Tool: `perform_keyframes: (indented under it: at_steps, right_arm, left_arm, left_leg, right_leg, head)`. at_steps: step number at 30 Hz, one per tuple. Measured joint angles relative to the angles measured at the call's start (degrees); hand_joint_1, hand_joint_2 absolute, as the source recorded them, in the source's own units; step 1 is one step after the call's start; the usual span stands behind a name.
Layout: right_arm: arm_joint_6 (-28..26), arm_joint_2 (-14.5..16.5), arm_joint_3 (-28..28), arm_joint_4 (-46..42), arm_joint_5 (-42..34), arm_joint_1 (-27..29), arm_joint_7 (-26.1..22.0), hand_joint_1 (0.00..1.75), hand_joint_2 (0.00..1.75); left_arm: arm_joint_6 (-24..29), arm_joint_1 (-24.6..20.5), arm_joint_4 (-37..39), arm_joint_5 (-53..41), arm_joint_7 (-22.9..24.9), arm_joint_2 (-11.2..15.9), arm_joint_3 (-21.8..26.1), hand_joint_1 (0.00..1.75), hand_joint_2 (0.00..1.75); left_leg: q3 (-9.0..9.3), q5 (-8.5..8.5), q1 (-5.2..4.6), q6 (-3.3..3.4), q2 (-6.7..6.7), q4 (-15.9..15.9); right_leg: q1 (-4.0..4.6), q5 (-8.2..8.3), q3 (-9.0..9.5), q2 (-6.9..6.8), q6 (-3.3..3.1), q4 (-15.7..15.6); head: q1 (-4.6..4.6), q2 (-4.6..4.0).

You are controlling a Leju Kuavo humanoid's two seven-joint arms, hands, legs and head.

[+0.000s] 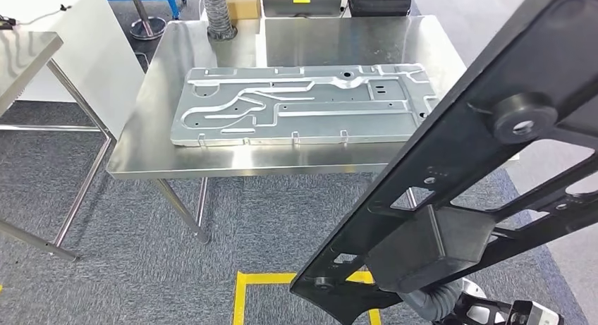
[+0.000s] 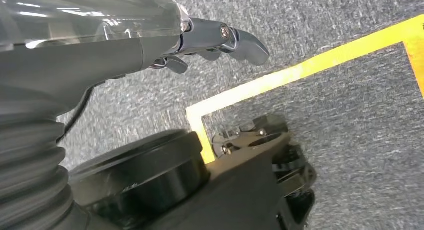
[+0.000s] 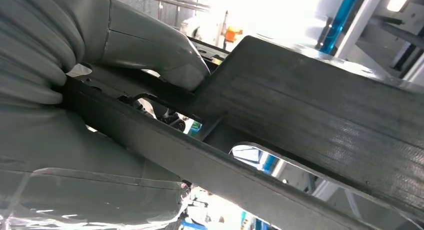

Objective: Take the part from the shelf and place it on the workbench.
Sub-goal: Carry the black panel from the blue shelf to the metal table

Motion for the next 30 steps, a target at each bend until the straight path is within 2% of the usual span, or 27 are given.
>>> perform_keyframes:
  at_steps: [3,4,5,7,8,9,10,11,12,13,14,15,17,19,20,21,23,24,25,26,28,29,30]
  right_arm:
    - [0.0,0.1,0.0,0.0,0.0,0.0,-0.1,1.75,1.75]
    - [0.0,0.1,0.0,0.0,0.0,0.0,-0.1,1.75,1.75]
    - [0.0,0.2,0.0,0.0,0.0,-0.1,-0.2,1.75,1.75]
    - [0.0,0.2,0.0,0.1,0.0,-0.1,-0.2,1.75,1.75]
    - [0.0,0.2,0.0,0.2,0.0,-0.1,-0.2,1.75,1.75]
    - [0.0,0.2,0.0,0.3,0.0,-0.1,-0.2,1.75,1.75]
    - [0.0,0.2,0.0,0.4,0.0,-0.1,-0.2,1.75,1.75]
    - [0.0,0.2,0.0,0.4,0.0,-0.2,-0.2,1.75,1.75]
    - [0.0,0.2,0.0,0.5,0.0,-0.2,-0.2,1.75,1.75]
    - [0.1,0.2,0.0,0.5,0.0,-0.4,-0.2,1.75,1.75]
    - [0.1,0.2,0.0,0.6,0.0,-0.6,-0.2,1.75,1.75]
    - [0.1,0.2,0.0,0.6,0.0,-0.7,-0.2,1.75,1.75]
    - [0.2,0.2,0.0,0.8,-0.1,-0.8,-0.2,1.75,1.75]
    - [0.4,0.2,0.0,0.9,-0.1,-1.0,-0.2,1.75,1.75]
    - [0.4,0.2,0.0,0.9,-0.2,-1.1,-0.2,1.75,1.75]
    - [0.5,0.2,0.0,1.0,-0.2,-1.2,-0.1,1.75,1.75]
    - [0.6,0.2,0.0,1.2,-0.3,-1.4,-0.1,1.75,1.75]
    - [0.6,0.2,0.0,1.3,-0.4,-1.4,-0.1,1.75,1.75]
    - [0.6,0.2,0.0,1.4,-0.4,-1.4,-0.1,1.75,1.75]
    - [0.7,0.2,0.0,1.5,-0.4,-1.5,0.0,1.75,1.75]
    - [0.7,0.2,0.0,1.7,-0.4,-1.6,0.0,1.75,1.75]
    - [0.7,0.2,0.0,1.7,-0.4,-1.7,0.1,1.75,1.75]
    - [0.7,0.2,0.0,1.7,-0.4,-1.7,0.1,1.75,1.75]
  left_arm:
    - [0.0,0.0,0.0,0.1,-0.1,0.0,0.0,0.00,1.75]
    - [0.0,0.0,0.0,0.1,-0.1,0.0,0.0,0.00,1.75]
    - [0.0,-0.1,0.0,0.1,-0.1,0.0,0.0,0.00,1.75]
    - [0.0,-0.2,0.0,0.1,-0.1,0.0,0.0,0.00,1.75]
    - [0.0,-0.2,0.0,0.2,-0.1,0.0,0.0,0.00,1.75]
    - [0.0,-0.1,0.0,0.2,-0.1,0.1,0.0,0.00,1.75]
    - [0.0,-0.1,0.0,0.3,-0.1,0.1,0.0,0.00,1.75]
    - [0.0,-0.1,0.0,0.3,-0.1,0.1,0.0,0.00,1.75]
    - [0.0,-0.1,0.0,0.4,-0.1,0.0,0.0,0.00,1.75]
    - [0.0,-0.1,0.0,0.4,-0.1,0.0,0.0,0.00,1.75]
    - [-0.1,-0.1,0.0,0.5,-0.1,0.0,0.0,0.00,1.75]
    - [-0.1,-0.1,0.0,0.5,-0.1,0.0,0.0,0.00,1.75]
    - [-0.1,-0.2,0.0,0.5,-0.2,0.1,0.0,0.00,1.75]
    - [-0.1,-0.2,0.0,0.5,-0.2,0.1,0.0,0.00,1.75]
    - [-0.1,-0.2,0.0,0.5,-0.2,0.1,0.0,0.00,1.75]
    - [-0.1,-0.2,0.0,0.6,-0.2,0.1,0.0,0.00,1.75]
    - [-0.1,-0.1,0.0,0.6,-0.2,0.1,0.0,0.00,1.75]
    - [-0.1,0.0,0.0,0.6,-0.2,0.1,0.0,0.00,1.75]
    - [-0.1,0.0,0.0,0.6,-0.2,0.1,0.0,0.00,1.75]
    - [-0.1,0.1,0.0,0.6,-0.2,0.1,0.0,0.00,1.75]
    - [-0.1,0.0,0.0,0.6,-0.3,0.1,0.0,0.00,1.75]
    - [-0.1,0.0,0.0,0.6,-0.3,0.1,0.0,0.00,1.75]
    - [-0.1,0.0,0.0,0.6,-0.3,0.1,0.0,0.00,1.75]
  left_leg:
    - [0.38,-0.13,0.06,0.94,-0.03,-0.7]
    - [0.60,-0.05,0.18,1.28,-0.01,-1.0]
    - [0.82,0.03,0.32,1.55,0.02,-1.3]
    - [0.93,-0.07,0.33,1.88,0.07,-1.4]
    - [0.97,-0.16,0.30,1.93,0.06,-1.4]
    - [1.05,-0.28,0.27,1.94,0.04,-1.4]
    - [1.21,-0.42,0.27,1.88,0.01,-1.3]
    - [1.47,-0.61,0.28,1.78,-0.04,-1.3]
    - [1.75,-0.85,0.29,1.63,-0.09,-1.2]
    - [1.96,-1.10,0.19,1.40,-0.12,-1.1]
    - [2.08,-1.32,0.10,1.14,-0.13,-1.0]
    - [2.11,-1.49,0.02,0.85,-0.12,-1.0]
    - [2.16,-1.68,0.00,0.27,-0.08,-1.0]
    - [1.96,-2.50,0.11,-0.37,-0.04,-0.1]
    - [1.15,-3.63,0.15,-0.67,-0.02,1.8]
    - [-0.34,-5.26,0.25,-0.92,-0.01,5.0]
    - [-4.57,-8.56,0.38,-1.30,0.00,13.1]
    - [-6.21,-9.09,0.43,-1.43,0.00,15.9]
    - [-6.86,-8.42,0.46,-1.48,0.00,16.5]
    - [-6.28,-6.56,0.48,-1.44,0.00,14.6]
    - [-2.87,-1.95,0.46,-1.07,0.00,6.7]
    - [-1.21,-0.63,0.42,-0.79,-0.01,3.0]
    - [-0.24,-0.14,0.37,-0.49,-0.03,0.9]
  right_leg:
    - [-0.03,-0.38,0.07,0.01,0.95,0.1]
    - [-0.07,-1.07,-0.26,-0.01,1.20,1.1]
    - [-0.13,-2.30,-1.22,-0.03,1.42,3.2]
    - [-0.42,-5.68,-5.15,-0.06,1.76,10.7]
    - [-0.55,-6.80,-7.24,-0.07,1.94,14.3]
    - [-0.67,-6.85,-8.58,-0.08,2.08,16.2]
    - [-0.76,-5.70,-8.81,-0.10,2.16,15.9]
    - [-0.84,-3.53,-7.83,-0.13,2.14,13.2]
    - [-0.88,-1.02,-6.09,-0.18,2.02,9.0]
    - [-0.77,0.73,-4.35,-0.23,1.84,5.0]
    - [-0.65,1.82,-3.08,-0.24,1.62,2.1]
    - [-0.50,2.09,-2.48,-0.21,1.39,0.6]
    - [-0.35,1.83,-2.47,-0.10,0.91,0.3]
    - [-0.58,1.81,-2.16,-0.12,0.34,0.0]
    - [-0.73,1.78,-1.93,-0.19,0.04,-0.2]
    - [-0.80,1.70,-1.72,-0.28,-0.22,-0.4]
    - [-0.73,1.45,-1.52,-0.40,-0.54,-0.4]
    - [-0.71,1.33,-1.42,-0.42,-0.59,-0.4]
    - [-0.71,1.19,-1.26,-0.38,-0.57,-0.3]
    - [-0.72,1.01,-0.99,-0.33,-0.48,-0.3]
    - [-0.68,0.49,-0.26,-0.25,-0.13,-0.3]
    - [-0.57,0.22,-0.02,-0.22,0.12,-0.2]
    - [-0.46,0.05,0.08,-0.20,0.39,-0.1]
  head:
    - [0.00,0.00]
    - [0.00,0.00]
    - [0.00,0.00]
    - [0.01,0.00]
    - [0.01,0.00]
    - [0.01,0.00]
    - [0.01,0.00]
    - [0.01,0.00]
    - [0.01,0.00]
    - [0.01,0.00]
    - [0.01,0.00]
    - [0.01,0.00]
    - [0.00,0.00]
    - [0.00,0.00]
    - [-0.01,0.00]
    - [-0.01,0.00]
    - [-0.01,0.00]
    - [-0.01,0.00]
    - [-0.01,0.00]
    - [-0.01,0.00]
    - [-0.01,0.00]
    - [0.00,0.00]
    - [0.01,0.00]
